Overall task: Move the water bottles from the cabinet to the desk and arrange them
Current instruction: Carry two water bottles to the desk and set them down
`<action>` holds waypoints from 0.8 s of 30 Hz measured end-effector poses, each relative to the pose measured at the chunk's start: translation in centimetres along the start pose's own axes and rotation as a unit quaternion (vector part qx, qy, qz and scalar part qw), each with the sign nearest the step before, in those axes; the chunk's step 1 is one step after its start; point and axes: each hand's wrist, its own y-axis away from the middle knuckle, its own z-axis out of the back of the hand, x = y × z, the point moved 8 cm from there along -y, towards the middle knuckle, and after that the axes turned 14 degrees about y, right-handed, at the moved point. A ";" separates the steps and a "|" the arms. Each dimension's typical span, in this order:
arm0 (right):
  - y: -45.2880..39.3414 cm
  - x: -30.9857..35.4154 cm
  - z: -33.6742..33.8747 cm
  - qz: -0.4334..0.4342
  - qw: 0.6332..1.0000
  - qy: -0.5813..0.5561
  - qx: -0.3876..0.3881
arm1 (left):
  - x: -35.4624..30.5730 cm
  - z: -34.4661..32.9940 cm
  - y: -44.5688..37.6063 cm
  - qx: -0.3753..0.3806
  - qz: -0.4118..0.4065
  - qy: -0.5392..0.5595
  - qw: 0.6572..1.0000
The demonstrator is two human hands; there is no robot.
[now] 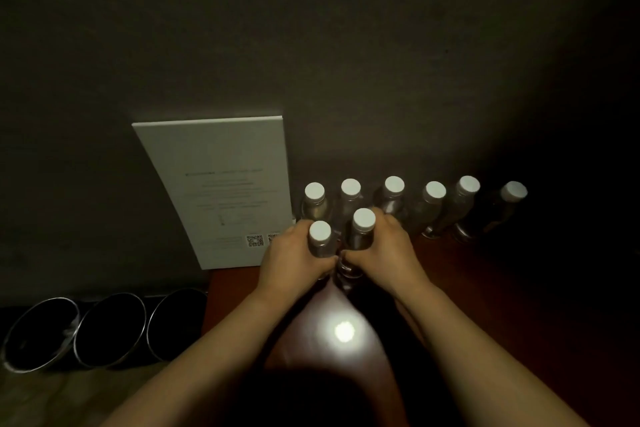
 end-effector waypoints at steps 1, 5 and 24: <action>-0.2 0.0 -0.3 0.000 1.000 -0.003 0.006 | 0.1 -0.1 -0.2 0.001 0.001 0.002 1.000; -0.6 -0.4 -1.6 0.000 1.000 -0.002 0.012 | 0.5 -0.1 -0.6 0.003 0.001 0.004 1.000; 1.7 -0.5 -1.6 -0.003 0.999 -0.013 0.031 | 0.1 0.4 1.1 0.057 0.020 -0.015 0.998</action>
